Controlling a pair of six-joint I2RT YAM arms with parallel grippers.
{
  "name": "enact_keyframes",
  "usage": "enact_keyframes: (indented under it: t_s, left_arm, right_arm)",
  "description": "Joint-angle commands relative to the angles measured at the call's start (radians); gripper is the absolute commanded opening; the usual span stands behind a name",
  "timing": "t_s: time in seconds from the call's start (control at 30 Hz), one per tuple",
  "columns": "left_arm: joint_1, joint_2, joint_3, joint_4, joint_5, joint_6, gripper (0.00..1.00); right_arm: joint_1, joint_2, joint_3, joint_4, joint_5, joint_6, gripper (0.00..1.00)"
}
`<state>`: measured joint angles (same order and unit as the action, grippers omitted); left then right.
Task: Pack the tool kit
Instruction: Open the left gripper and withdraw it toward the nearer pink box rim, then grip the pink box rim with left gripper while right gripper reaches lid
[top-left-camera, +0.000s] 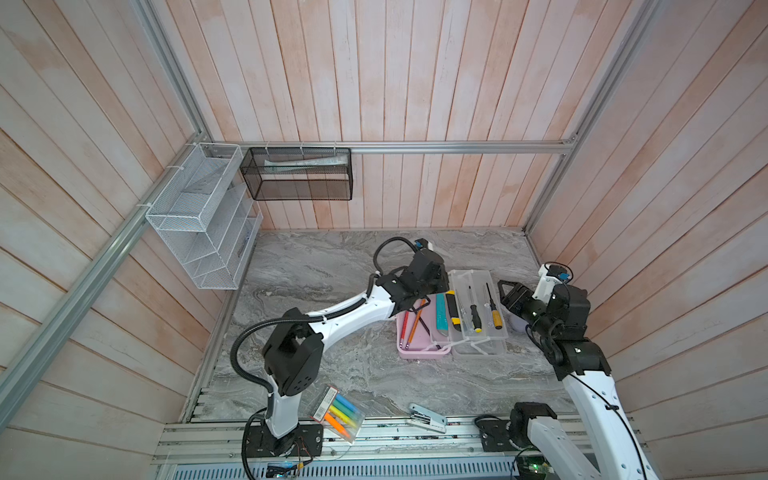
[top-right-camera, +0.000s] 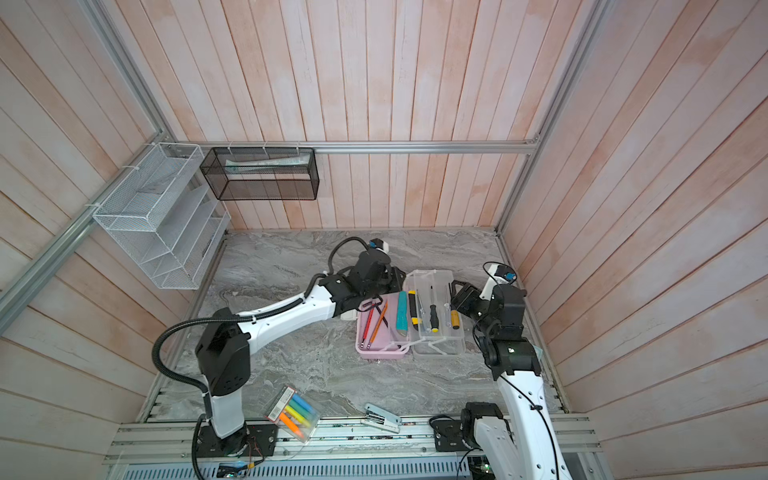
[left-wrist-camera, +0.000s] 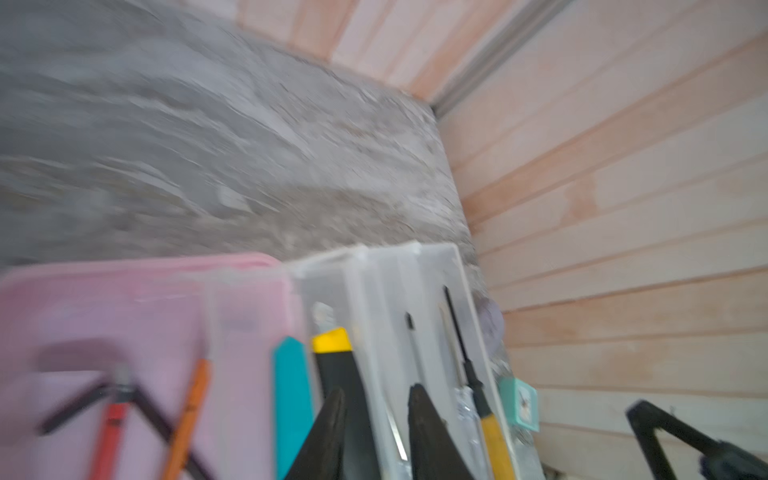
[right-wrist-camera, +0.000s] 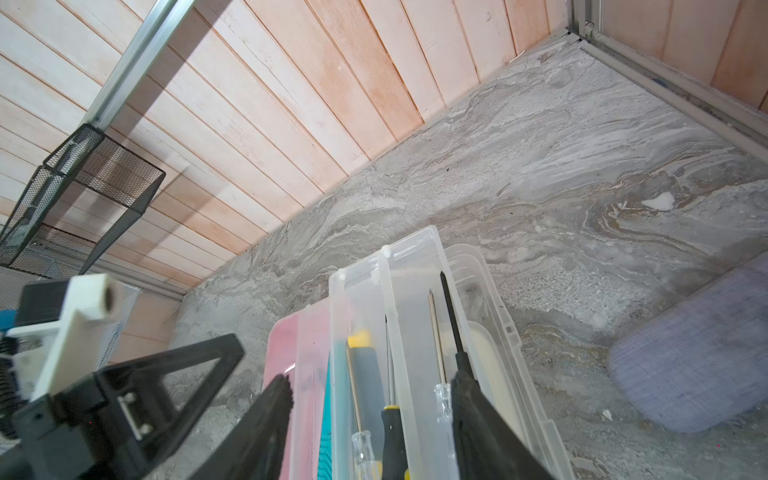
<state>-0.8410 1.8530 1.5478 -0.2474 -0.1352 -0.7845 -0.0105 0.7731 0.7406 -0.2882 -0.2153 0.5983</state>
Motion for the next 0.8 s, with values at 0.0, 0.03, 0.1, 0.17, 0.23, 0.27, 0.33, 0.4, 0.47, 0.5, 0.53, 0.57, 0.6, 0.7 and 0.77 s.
enact_keyframes:
  t_s: [0.0, 0.03, 0.1, 0.17, 0.23, 0.27, 0.33, 0.4, 0.47, 0.5, 0.53, 0.57, 0.6, 0.7, 0.77]
  left_arm:
    - [0.072, -0.052, -0.1, -0.093, -0.174, 0.096, 0.32]
    - [0.095, -0.053, -0.109, -0.103, -0.167, 0.115, 0.32]
    - [0.134, -0.042, -0.119, -0.11, -0.153, 0.159, 0.32]
    - [0.158, -0.021, -0.106, -0.117, -0.124, 0.203, 0.32]
    - [0.165, -0.002, -0.089, -0.118, -0.104, 0.247, 0.32]
    - [0.166, 0.004, -0.084, -0.12, -0.095, 0.262, 0.32]
    - [0.166, 0.013, -0.089, -0.119, -0.089, 0.275, 0.32]
    - [0.167, 0.018, -0.108, -0.101, -0.077, 0.273, 0.32]
    - [0.169, 0.018, -0.131, -0.074, -0.064, 0.271, 0.32]
    - [0.171, 0.022, -0.137, -0.06, -0.056, 0.269, 0.32]
    - [0.173, 0.031, -0.132, -0.059, -0.045, 0.264, 0.32]
    - [0.176, 0.043, -0.123, -0.059, -0.028, 0.262, 0.32]
    - [0.175, 0.059, -0.111, -0.064, -0.023, 0.257, 0.32]
    - [0.183, 0.104, -0.078, -0.075, 0.01, 0.245, 0.32]
    - [0.183, 0.123, -0.071, -0.076, 0.029, 0.242, 0.32]
  right_arm:
    - [-0.006, 0.025, 0.048, 0.007, 0.022, -0.012, 0.61]
    - [-0.006, 0.038, 0.055, 0.004, 0.022, -0.014, 0.62]
    - [-0.006, 0.065, 0.064, 0.003, 0.022, -0.017, 0.62]
    - [-0.005, 0.092, 0.073, 0.0, 0.022, -0.024, 0.62]
    - [-0.006, 0.111, 0.082, -0.006, 0.026, -0.031, 0.62]
    - [-0.006, 0.117, 0.085, -0.008, 0.028, -0.033, 0.62]
    - [-0.006, 0.124, 0.09, -0.009, 0.034, -0.035, 0.62]
    - [-0.006, 0.123, 0.094, -0.009, 0.038, -0.033, 0.62]
    - [-0.006, 0.119, 0.092, -0.002, 0.039, -0.029, 0.62]
    - [-0.006, 0.121, 0.093, -0.001, 0.039, -0.029, 0.62]
    - [-0.006, 0.124, 0.092, 0.001, 0.04, -0.031, 0.62]
    - [-0.006, 0.126, 0.089, 0.005, 0.038, -0.031, 0.62]
    - [-0.005, 0.131, 0.084, 0.011, 0.033, -0.029, 0.62]
    - [-0.005, 0.145, 0.073, 0.032, 0.022, -0.025, 0.62]
    - [-0.006, 0.155, 0.066, 0.047, 0.014, -0.02, 0.62]
